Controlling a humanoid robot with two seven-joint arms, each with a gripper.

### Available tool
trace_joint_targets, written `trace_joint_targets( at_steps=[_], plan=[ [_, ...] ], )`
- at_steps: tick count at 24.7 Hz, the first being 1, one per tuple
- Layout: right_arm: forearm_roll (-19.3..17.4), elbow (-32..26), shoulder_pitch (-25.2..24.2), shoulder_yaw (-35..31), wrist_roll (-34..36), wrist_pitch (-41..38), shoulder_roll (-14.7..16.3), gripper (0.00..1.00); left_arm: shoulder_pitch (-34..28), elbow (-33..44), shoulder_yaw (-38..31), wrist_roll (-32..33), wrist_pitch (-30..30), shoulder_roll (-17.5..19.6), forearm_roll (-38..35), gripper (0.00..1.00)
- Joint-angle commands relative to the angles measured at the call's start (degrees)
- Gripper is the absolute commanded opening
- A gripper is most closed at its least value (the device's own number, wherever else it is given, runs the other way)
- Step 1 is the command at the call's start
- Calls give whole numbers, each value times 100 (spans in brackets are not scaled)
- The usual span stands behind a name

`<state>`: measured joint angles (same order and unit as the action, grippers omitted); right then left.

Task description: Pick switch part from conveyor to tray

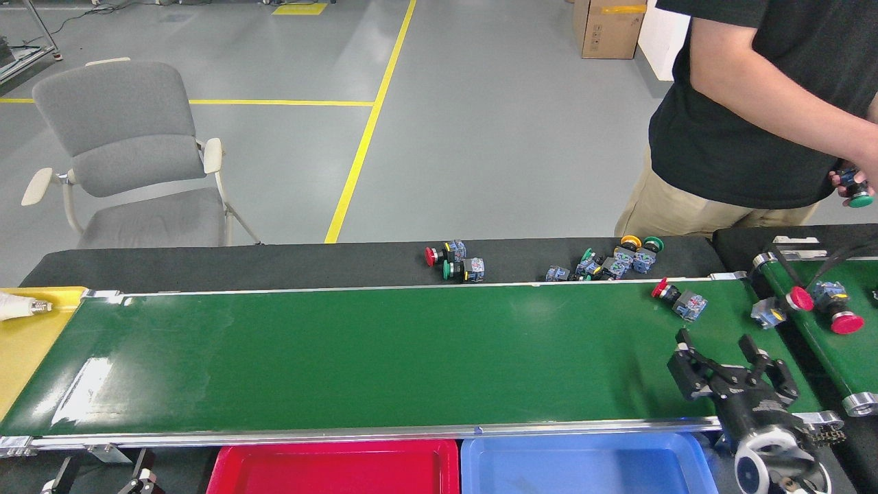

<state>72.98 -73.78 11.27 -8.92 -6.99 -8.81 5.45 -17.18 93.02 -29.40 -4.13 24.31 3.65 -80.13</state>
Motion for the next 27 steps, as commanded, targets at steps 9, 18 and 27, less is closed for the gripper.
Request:
trace_joint_targets(
  at_steps=[9,18,27],
  plan=[
    [14,1085,868,813,-4,652,351,98,40,41,-5,-27,30,75,6,100],
    [5,2087,1642,1481,40,1118,299,97,172,41,268,-27,12,110,-3,100],
    [-3,2210,1791,2078,40,1241,316,10,277,32,356,-27,21,119,6,100]
  ],
)
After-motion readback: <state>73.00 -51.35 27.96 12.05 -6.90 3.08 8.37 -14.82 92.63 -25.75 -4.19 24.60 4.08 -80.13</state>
